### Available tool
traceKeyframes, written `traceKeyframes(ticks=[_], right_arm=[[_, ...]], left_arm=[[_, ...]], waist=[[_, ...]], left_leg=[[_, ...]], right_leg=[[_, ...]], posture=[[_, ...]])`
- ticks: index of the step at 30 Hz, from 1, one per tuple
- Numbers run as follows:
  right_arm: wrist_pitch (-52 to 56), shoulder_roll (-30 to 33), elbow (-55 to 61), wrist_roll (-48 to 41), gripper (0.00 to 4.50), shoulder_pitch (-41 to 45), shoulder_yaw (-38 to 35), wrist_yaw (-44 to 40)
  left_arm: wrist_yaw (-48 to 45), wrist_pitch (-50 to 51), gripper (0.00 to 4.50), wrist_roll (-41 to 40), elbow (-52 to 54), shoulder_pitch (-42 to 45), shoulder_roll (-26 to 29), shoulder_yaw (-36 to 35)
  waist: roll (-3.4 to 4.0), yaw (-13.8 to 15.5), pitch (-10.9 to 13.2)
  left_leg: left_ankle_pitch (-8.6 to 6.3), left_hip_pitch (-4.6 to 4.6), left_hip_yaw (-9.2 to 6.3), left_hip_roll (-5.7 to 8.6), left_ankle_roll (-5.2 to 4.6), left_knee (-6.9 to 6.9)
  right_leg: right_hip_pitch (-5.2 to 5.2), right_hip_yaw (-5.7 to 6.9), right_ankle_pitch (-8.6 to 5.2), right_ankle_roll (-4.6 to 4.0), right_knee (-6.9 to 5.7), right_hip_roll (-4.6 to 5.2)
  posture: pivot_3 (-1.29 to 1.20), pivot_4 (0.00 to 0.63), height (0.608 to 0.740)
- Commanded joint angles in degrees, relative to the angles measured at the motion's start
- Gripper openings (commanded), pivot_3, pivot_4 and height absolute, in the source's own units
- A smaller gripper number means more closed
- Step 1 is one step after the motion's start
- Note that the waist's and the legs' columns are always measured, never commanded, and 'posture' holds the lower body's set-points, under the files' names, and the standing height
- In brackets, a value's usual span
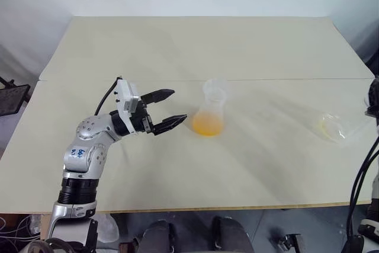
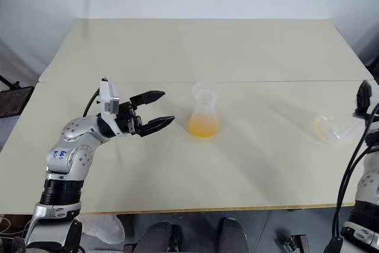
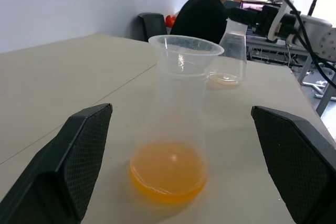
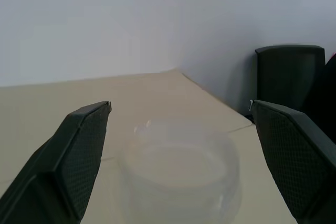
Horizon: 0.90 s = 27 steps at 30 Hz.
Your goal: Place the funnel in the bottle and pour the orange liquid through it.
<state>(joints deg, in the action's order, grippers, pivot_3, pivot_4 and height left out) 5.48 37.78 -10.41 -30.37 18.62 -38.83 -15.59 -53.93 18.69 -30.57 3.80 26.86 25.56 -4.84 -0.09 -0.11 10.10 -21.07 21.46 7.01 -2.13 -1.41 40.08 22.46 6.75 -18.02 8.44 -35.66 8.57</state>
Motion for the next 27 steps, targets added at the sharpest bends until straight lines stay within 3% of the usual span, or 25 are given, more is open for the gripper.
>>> traceKeyframes(ticks=[1, 3, 7, 12, 16, 20, 24, 27], right_arm=[[-0.53, 3.19, 1.99, -0.99, 4.43, 2.64, -1.55, -1.57], [-0.99, 3.81, 1.95, -1.33, 4.43, 3.62, -1.31, -2.78], [-6.16, 5.17, 4.66, -2.45, 4.43, 8.7, 3.89, -14.32], [-0.51, 5.52, 5.11, -7.05, 4.43, 12.23, 12.65, -29.64], [-1.09, 3.38, 10.28, -6.69, 4.43, 7.09, 20.42, -40.39], [-1.8, 0.89, 11.57, -8.72, 4.43, 0.69, 21.14, -46.38], [-8.74, 3.49, 9.48, -2.64, 4.43, -7.31, 25.36, -58.18], [-11.95, 3.61, 6.26, -1.75, 4.43, -8.15, 25.16, -61.36]], left_arm=[[0.0, -0.55, 4.5, -1.07, 1.61, 0.6, 0.55, -1.15], [0.13, -0.53, 4.5, -1.06, 1.85, 0.42, 0.55, -1.19], [0.82, -1.22, 4.5, 0.21, 1.92, -0.13, 1.32, -1.63], [-0.09, -3.04, 4.5, 0.64, 1.89, -2.12, 3.97, -3.6], [-2.37, -4.73, 4.5, 0.66, 2.65, -7.0, 7.67, -5.51], [-3.64, -7.71, 4.5, 1.08, 4.07, -13.69, 9.93, -7.98], [-0.87, -8.26, 4.5, 1.84, 6.82, -19.3, 10.76, -10.41], [1.29, -10.01, 4.5, 3.65, 8.39, -21.93, 10.27, -10.63]], waist=[[0.0, -0.01, 0.0], [0.0, -0.01, 0.0], [0.03, -0.14, 0.01], [0.03, -0.16, 0.01], [0.03, 0.09, 0.02], [0.02, 0.89, 0.02], [0.02, 1.43, 0.02], [0.02, 1.3, 0.02]], left_leg=[[0.0, -0.01, 0.0, 0.0, 0.0, 0.0], [0.0, -0.01, 0.0, -0.01, 0.0, 0.0], [0.0, -0.01, 0.04, 0.0, 0.0, 0.0], [0.0, -0.07, 0.02, -0.05, 0.0, -0.02], [0.0, -0.06, -0.01, -0.04, 0.0, -0.07], [-0.01, 0.02, -0.07, 0.06, -0.02, -0.01], [-0.02, 0.01, -0.07, 0.05, -0.04, 0.0], [-0.02, -0.04, -0.03, 0.04, -0.04, 0.04]], right_leg=[[0.0, 0.01, 0.0, 0.0, 0.0, 0.0], [0.0, 0.0, 0.0, 0.0, -0.01, 0.0], [0.01, -0.02, 0.0, 0.0, 0.0, 0.0], [0.0, 0.01, 0.0, 0.0, -0.03, -0.03], [0.01, 0.04, 0.0, 0.0, -0.01, -0.02], [0.0, 0.08, 0.01, 0.02, 0.01, 0.07], [-0.04, 0.1, 0.01, 0.02, 0.07, 0.06], [-0.09, 0.06, 0.01, 0.02, 0.09, 0.06]], posture=[[0.0, 0.15, 0.74], [0.0, 0.15, 0.74], [0.0, 0.15, 0.74], [0.0, 0.15, 0.74], [0.0, 0.15, 0.74], [0.0, 0.15, 0.74], [0.0, 0.15, 0.74], [0.0, 0.15, 0.74]])
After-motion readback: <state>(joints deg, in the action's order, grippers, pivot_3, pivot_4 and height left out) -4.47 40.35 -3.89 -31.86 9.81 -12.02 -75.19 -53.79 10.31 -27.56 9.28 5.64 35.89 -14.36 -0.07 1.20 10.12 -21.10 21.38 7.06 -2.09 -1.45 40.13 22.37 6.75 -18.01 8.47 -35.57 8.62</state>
